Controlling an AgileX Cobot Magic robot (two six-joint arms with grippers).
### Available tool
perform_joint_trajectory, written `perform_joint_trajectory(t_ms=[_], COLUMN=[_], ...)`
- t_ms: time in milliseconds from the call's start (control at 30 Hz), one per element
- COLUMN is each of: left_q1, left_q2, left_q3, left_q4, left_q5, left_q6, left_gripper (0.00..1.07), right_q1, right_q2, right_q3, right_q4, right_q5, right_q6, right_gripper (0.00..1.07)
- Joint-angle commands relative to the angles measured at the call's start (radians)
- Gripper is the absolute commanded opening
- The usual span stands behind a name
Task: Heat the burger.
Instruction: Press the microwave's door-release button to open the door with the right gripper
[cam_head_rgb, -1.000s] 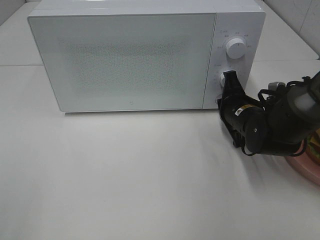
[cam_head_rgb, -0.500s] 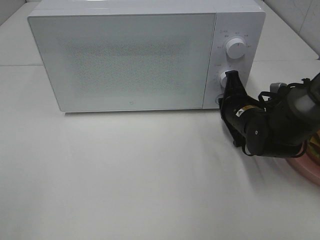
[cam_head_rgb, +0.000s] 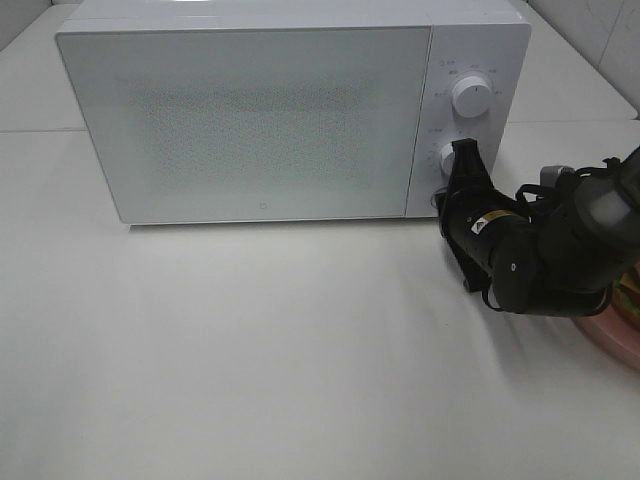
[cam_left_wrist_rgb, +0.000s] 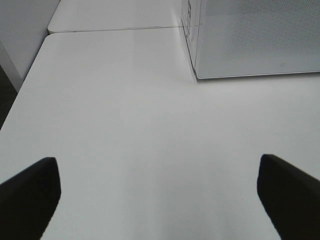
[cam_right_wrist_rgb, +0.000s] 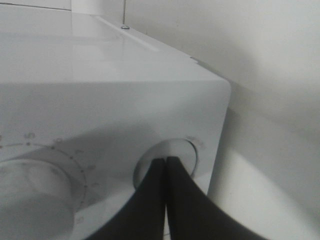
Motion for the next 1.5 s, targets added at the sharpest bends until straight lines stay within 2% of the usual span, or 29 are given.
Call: perform_joint_trajectory(t_ms=[33,900,1367,1500], left_q1=[-0.003,-0.003,-0.003,-0.003], left_q2=[-0.02,-0.02,-0.02,-0.02], left_q3=[0.002,0.002,0.002,0.002], left_q4=[-0.006,-0.006,-0.006,-0.006], left_q5=[-0.004,-0.004,-0.004,-0.004], left_q6=[-0.003,-0.003,-0.003,-0.003], left_gripper=[1.02,1.02,1.02,1.02], right_q1=[-0.015,-0.039,-0.051,-0.051], right_q2=[-0.018,-0.018,-0.001,-0.001], right_q3=[-0.041,-0.081,-0.179,-0.177], right_q4=[-0.012,0.002,-0.018,-0.02], right_q5=[-0.139,-0.132,-0.101,-0.096], right_q6=[0.004,0.029,0.056,0.071], right_gripper=[0.0,0.0,0.0,0.0])
